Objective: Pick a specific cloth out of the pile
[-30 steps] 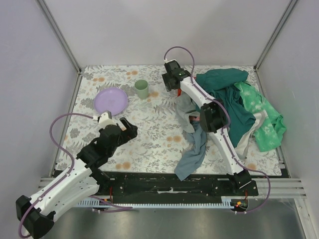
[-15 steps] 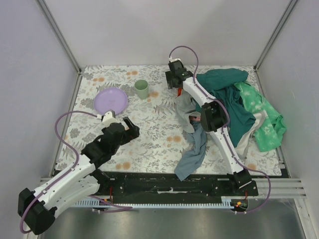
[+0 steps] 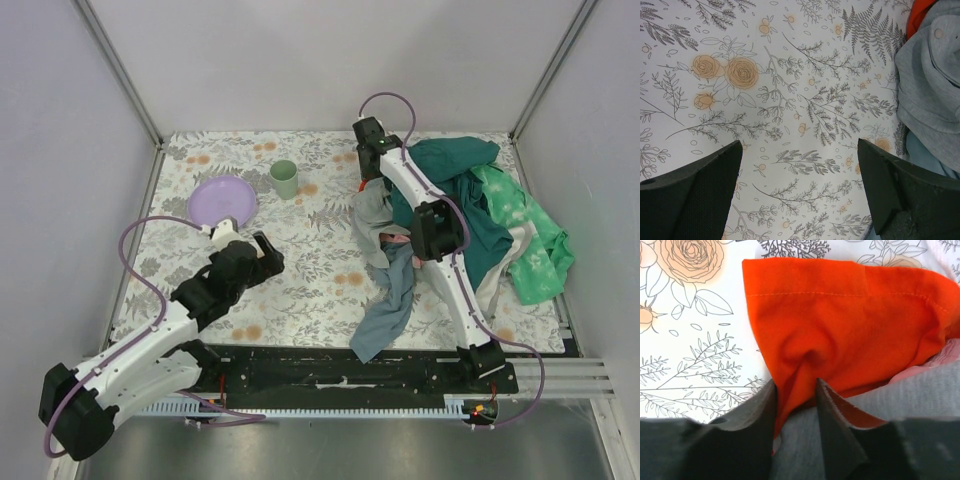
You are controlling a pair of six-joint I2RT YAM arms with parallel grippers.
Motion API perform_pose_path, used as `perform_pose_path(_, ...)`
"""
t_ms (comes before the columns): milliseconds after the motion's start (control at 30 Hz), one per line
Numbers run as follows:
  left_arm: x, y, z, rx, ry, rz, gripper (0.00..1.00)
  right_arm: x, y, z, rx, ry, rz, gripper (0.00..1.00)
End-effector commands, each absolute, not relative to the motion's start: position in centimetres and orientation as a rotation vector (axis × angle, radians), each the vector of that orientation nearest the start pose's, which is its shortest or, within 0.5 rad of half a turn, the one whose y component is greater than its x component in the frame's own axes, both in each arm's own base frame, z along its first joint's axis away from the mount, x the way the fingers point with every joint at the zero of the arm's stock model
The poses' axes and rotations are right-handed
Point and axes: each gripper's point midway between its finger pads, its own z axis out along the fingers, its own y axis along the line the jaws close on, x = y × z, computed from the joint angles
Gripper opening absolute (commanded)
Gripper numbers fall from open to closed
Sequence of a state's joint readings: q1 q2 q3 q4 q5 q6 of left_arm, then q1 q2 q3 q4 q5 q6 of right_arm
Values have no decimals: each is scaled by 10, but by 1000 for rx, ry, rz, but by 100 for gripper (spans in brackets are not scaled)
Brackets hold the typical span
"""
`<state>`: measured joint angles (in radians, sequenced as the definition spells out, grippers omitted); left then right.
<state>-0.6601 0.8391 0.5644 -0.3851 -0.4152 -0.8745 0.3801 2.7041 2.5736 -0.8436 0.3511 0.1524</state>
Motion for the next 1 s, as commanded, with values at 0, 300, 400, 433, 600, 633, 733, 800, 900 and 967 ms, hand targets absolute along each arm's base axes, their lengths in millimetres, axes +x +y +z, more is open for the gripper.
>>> perform_pose_path(0, 255, -145, 153, -443, 2092, -459, 100, 548, 165, 0, -174, 2680, -182, 33)
perform_pose_path(300, 257, -145, 151, -443, 2106, -441, 99, 615, 194, 87, 0, 2350, 122, 0)
perform_pose_path(400, 256, -146, 152, -441, 2110, -447, 99, 635, 205, 162, 93, 2132, 254, 0)
perform_pose_path(433, 256, -145, 151, -443, 2113, -442, 99, 636, 206, 187, 123, 2072, 282, 0)
perform_pose_path(600, 254, -143, 152, -440, 2112, -437, 99, 631, 206, 293, 161, 1844, 382, 0)
perform_pose_path(633, 254, -143, 153, -440, 2111, -438, 98, 630, 203, 312, 168, 1801, 382, 0)
perform_pose_path(733, 253, -144, 152, -436, 2112, -445, 99, 615, 189, 377, 177, 1659, 365, 0)
perform_pose_path(800, 252, -144, 152, -436, 2112, -450, 99, 605, 176, 416, 183, 1579, 330, 0)
perform_pose_path(900, 253, -147, 152, -433, 2112, -465, 99, 582, 158, 468, 185, 1480, 271, 0)
perform_pose_path(967, 255, -154, 152, -426, 2111, -496, 99, 566, 145, 492, 182, 1444, 229, 0)
